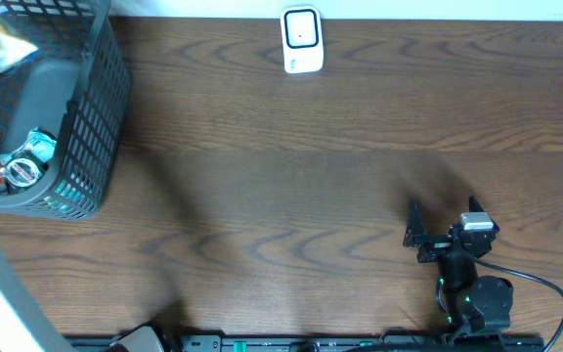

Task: Scan the item barcode
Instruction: 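Carry the white bag toward the white scanner with the left gripper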

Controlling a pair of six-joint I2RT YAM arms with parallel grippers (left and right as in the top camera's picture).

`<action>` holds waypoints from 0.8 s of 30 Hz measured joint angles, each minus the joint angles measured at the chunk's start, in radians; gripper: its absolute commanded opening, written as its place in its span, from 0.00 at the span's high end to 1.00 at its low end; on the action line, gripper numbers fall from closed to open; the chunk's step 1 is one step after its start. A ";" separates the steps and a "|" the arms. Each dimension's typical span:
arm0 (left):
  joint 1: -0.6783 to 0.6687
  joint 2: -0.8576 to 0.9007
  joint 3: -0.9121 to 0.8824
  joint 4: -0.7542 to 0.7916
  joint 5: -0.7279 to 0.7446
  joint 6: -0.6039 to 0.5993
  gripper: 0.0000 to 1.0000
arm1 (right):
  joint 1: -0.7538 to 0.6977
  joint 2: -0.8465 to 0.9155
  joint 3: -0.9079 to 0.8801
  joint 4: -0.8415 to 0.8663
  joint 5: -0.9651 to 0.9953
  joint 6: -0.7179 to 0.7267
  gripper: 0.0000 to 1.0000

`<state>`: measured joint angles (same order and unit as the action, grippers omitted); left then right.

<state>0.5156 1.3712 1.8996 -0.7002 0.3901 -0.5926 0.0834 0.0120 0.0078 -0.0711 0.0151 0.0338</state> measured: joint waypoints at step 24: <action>-0.892 0.356 0.000 -0.372 -0.242 0.071 0.93 | 0.000 0.000 0.000 0.000 0.000 0.000 0.01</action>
<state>-0.3763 1.7271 1.8996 -1.0721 0.1482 -0.5217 0.0834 0.0120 0.0078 -0.0711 0.0147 0.0338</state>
